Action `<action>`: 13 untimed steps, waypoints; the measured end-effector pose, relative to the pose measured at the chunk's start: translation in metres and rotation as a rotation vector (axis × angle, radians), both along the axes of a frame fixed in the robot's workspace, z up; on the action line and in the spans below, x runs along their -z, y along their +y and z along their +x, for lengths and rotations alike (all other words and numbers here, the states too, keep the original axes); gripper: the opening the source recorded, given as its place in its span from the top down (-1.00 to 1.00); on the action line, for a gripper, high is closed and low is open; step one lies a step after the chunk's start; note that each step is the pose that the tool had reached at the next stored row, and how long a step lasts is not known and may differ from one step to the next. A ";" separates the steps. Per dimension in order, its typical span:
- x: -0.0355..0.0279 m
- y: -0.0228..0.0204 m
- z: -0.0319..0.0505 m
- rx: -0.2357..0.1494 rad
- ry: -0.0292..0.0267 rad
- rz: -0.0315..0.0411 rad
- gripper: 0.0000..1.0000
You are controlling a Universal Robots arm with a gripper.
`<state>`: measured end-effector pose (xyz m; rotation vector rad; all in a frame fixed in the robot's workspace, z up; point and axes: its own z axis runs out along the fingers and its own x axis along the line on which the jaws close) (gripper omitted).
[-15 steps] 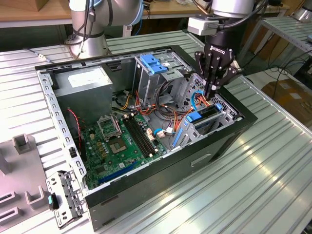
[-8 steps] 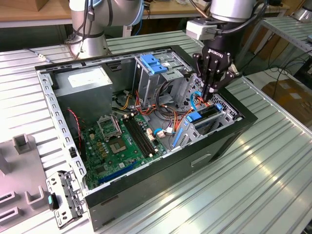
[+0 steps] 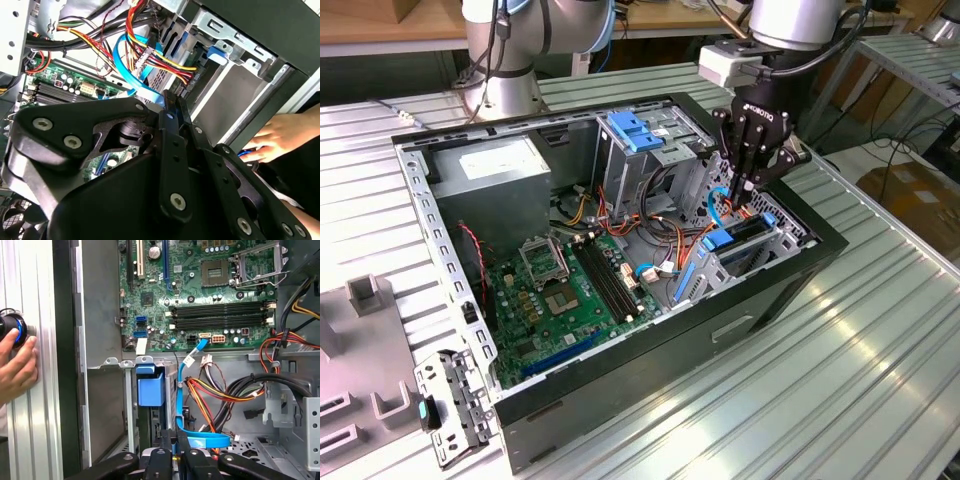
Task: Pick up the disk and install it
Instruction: 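Insert the second disk wire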
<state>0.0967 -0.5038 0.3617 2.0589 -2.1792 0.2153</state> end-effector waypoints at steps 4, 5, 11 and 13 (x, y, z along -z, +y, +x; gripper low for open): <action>0.0000 0.0000 0.0000 0.000 0.0000 0.0008 0.68; 0.0000 0.0000 0.0000 0.000 0.0000 0.0009 0.68; 0.0000 0.0000 0.0000 0.000 0.0000 0.0017 0.68; 0.0000 -0.0001 -0.0001 0.000 0.0000 0.0020 0.68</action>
